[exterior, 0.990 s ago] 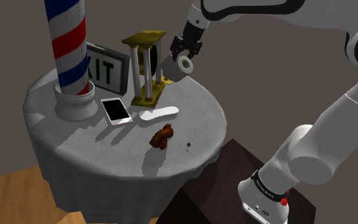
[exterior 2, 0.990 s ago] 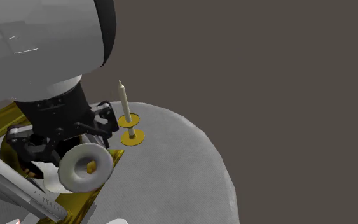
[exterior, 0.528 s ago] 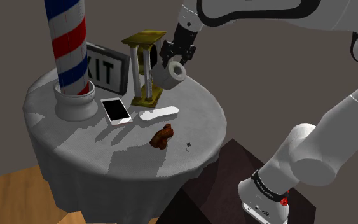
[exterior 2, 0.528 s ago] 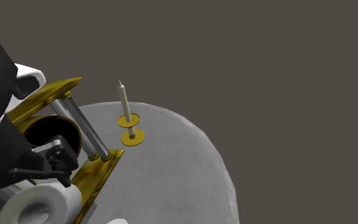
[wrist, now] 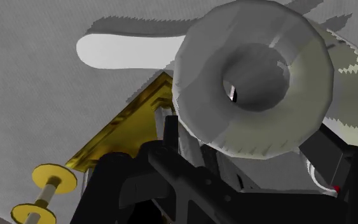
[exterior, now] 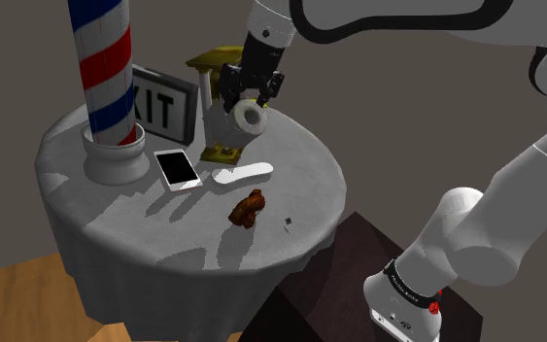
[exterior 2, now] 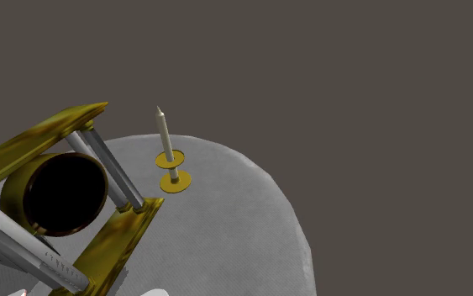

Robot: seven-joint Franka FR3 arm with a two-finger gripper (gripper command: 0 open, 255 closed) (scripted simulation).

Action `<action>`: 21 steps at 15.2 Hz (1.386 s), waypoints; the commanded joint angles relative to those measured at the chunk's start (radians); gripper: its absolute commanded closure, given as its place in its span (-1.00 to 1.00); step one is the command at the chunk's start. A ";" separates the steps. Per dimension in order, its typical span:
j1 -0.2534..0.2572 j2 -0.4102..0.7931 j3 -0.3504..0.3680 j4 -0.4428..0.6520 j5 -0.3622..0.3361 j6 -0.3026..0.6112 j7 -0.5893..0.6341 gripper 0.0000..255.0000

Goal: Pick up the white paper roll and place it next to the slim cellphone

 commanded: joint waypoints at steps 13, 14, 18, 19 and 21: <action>0.096 0.083 0.113 0.015 -0.044 0.050 0.231 1.00; 0.096 0.085 0.113 0.005 -0.046 0.063 0.232 1.00; 0.096 0.097 0.113 -0.036 -0.052 0.115 0.240 1.00; 0.096 0.100 0.113 -0.046 -0.054 0.127 0.242 1.00; 0.096 0.108 0.113 -0.064 -0.058 0.153 0.246 1.00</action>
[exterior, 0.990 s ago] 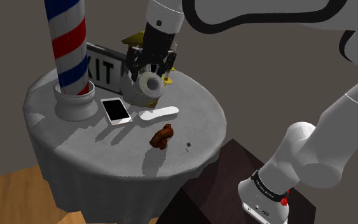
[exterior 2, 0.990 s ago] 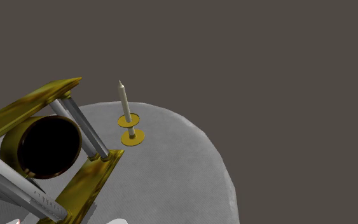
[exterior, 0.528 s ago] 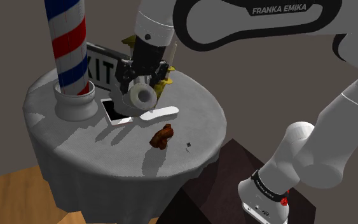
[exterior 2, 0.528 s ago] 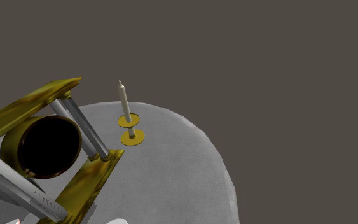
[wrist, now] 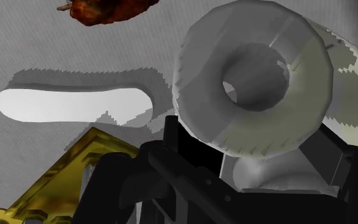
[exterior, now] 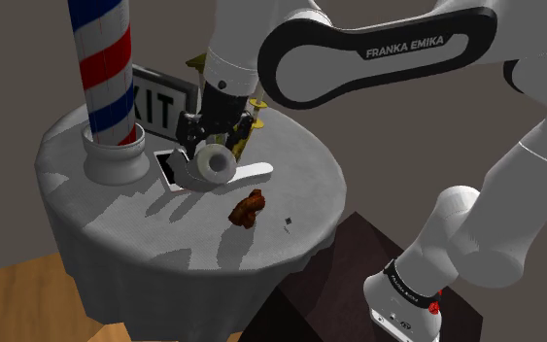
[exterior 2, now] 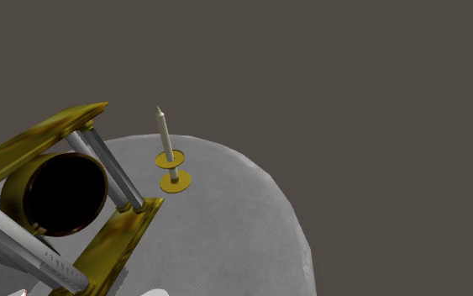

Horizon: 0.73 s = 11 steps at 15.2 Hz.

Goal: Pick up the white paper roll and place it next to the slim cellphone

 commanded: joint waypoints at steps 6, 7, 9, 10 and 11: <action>0.001 0.035 0.000 -0.057 -0.018 0.091 0.018 1.00; 0.001 0.040 0.000 -0.065 -0.021 0.104 0.021 1.00; 0.001 0.051 -0.001 -0.079 -0.028 0.129 0.027 1.00; 0.002 0.057 -0.001 -0.086 -0.031 0.141 0.030 1.00; 0.002 0.063 -0.002 -0.093 -0.034 0.153 0.033 1.00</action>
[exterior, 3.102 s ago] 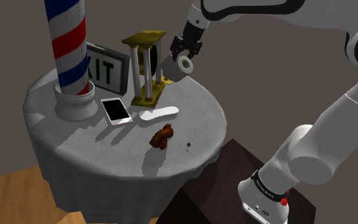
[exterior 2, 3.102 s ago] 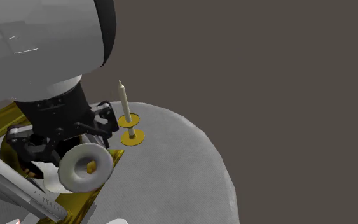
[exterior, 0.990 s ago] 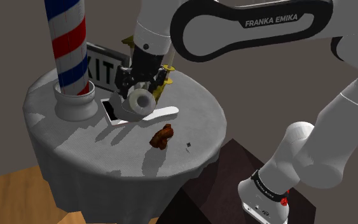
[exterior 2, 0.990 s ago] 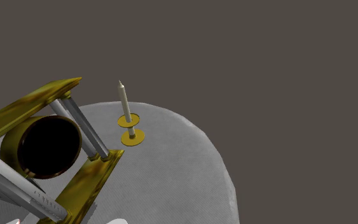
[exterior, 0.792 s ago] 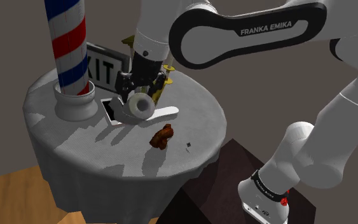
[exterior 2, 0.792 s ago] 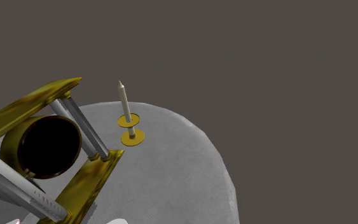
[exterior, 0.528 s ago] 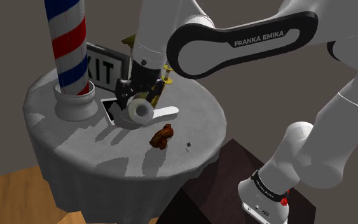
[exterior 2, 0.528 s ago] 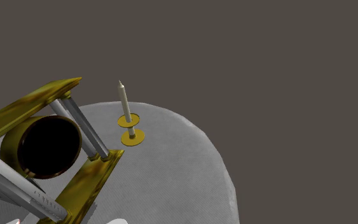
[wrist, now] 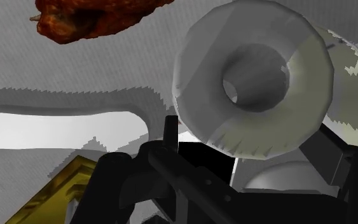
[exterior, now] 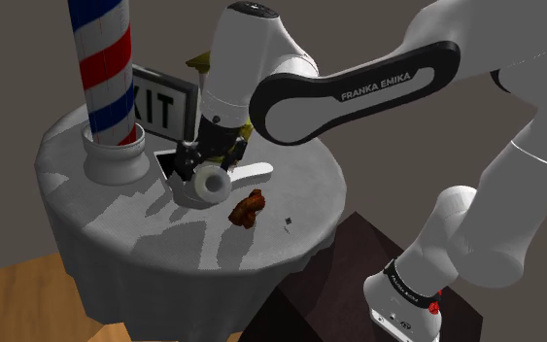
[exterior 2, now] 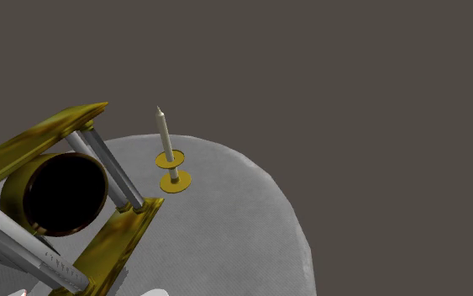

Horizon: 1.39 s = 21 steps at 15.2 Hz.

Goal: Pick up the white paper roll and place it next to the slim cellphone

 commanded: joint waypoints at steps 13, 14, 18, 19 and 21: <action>0.003 0.043 -0.004 -0.037 -0.025 0.079 0.022 1.00; 0.003 0.042 -0.004 -0.036 -0.024 0.076 0.022 -1.00; 0.004 0.045 -0.003 -0.034 -0.026 0.077 0.025 -1.00; 0.003 0.043 -0.004 -0.037 -0.025 0.079 0.022 -1.00; 0.003 0.001 0.001 -0.018 -0.003 0.020 0.008 -1.00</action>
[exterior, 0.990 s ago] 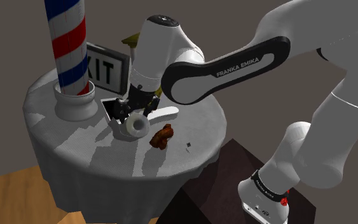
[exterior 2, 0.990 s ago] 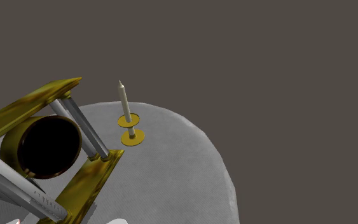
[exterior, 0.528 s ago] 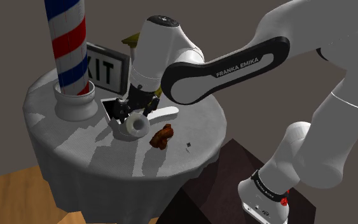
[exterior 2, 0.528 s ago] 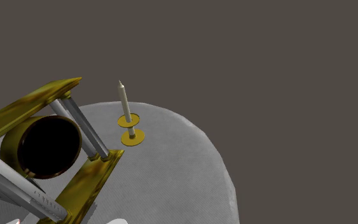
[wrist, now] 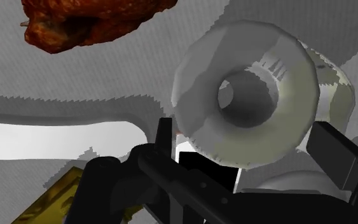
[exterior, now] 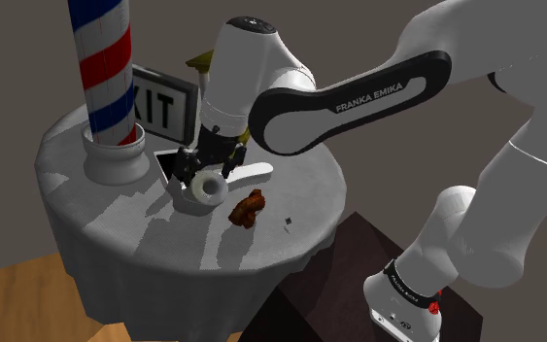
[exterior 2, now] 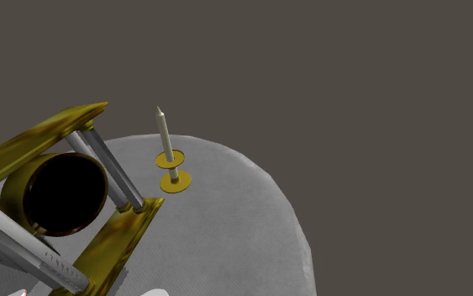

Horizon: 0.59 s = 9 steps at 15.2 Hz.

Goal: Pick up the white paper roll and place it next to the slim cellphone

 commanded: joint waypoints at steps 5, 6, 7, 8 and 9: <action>0.002 -0.049 0.006 0.031 0.024 -0.078 -0.014 -1.00; 0.002 -0.049 0.006 0.031 0.024 -0.078 -0.014 -1.00; 0.002 -0.049 0.006 0.031 0.024 -0.078 -0.014 -1.00; 0.002 -0.049 0.006 0.031 0.024 -0.078 -0.014 -1.00; 0.002 -0.049 0.006 0.031 0.024 -0.078 -0.014 -1.00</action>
